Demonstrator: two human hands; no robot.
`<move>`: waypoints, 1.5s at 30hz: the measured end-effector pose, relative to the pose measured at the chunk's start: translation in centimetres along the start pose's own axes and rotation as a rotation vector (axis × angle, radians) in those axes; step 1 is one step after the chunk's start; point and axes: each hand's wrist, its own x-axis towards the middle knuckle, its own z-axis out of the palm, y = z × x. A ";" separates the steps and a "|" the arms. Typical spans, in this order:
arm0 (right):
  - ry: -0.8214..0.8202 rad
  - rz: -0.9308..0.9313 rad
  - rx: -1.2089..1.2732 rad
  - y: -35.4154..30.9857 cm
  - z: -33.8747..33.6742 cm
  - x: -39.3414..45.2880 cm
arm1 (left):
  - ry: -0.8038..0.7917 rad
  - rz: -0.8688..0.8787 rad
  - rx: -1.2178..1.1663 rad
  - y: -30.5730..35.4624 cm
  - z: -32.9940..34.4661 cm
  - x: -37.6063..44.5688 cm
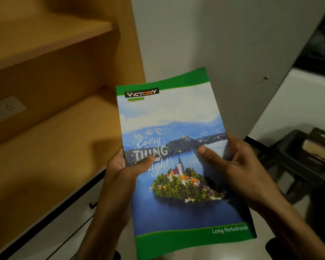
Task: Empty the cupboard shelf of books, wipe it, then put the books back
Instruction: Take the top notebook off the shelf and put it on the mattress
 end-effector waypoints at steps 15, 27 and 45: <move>0.411 0.110 0.121 4.4 -13.5 -9.1 | -0.491 -0.183 0.062 -5.0 15.4 -0.8; 0.800 0.216 0.186 7.9 -17.1 -12.6 | -0.798 -0.287 0.211 -9.4 24.2 1.5; 1.019 0.353 0.180 16.8 -33.8 -19.7 | -0.978 -0.462 0.329 -19.3 45.0 -4.7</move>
